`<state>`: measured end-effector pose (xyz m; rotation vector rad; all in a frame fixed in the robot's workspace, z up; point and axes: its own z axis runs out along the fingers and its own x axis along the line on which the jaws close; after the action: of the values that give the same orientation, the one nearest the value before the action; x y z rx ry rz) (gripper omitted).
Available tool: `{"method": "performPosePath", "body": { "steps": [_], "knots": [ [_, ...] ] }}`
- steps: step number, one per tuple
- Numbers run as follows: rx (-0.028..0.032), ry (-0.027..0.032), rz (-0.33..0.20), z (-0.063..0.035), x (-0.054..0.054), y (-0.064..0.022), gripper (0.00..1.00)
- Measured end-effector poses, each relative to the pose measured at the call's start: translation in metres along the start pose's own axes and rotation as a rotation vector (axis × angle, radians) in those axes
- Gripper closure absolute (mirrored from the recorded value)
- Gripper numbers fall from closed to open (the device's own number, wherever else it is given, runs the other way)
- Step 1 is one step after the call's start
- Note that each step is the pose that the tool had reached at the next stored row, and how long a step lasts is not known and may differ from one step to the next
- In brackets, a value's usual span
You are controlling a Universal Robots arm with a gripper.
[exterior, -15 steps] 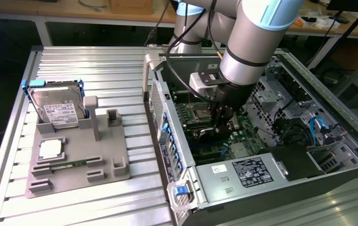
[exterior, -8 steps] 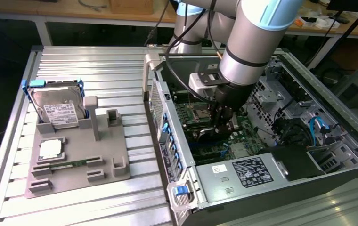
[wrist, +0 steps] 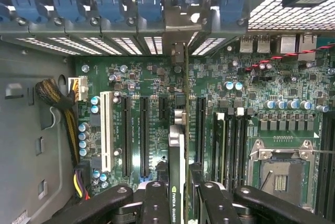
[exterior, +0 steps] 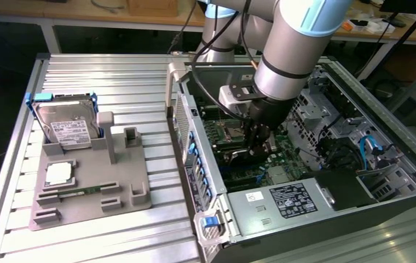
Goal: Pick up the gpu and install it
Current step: 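Insert the gpu into the slot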
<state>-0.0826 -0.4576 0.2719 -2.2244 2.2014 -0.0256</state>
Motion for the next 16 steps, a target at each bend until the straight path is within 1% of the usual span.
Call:
{"method": "performPosePath", "body": {
  "steps": [6, 16],
  "knots": [
    [-0.0002, -0.0001, 0.0, 0.0036, 0.0, 0.0001, 0.73],
    [0.0, -0.0001, 0.0, 0.0065, 0.0, 0.0001, 0.73]
  ]
}}
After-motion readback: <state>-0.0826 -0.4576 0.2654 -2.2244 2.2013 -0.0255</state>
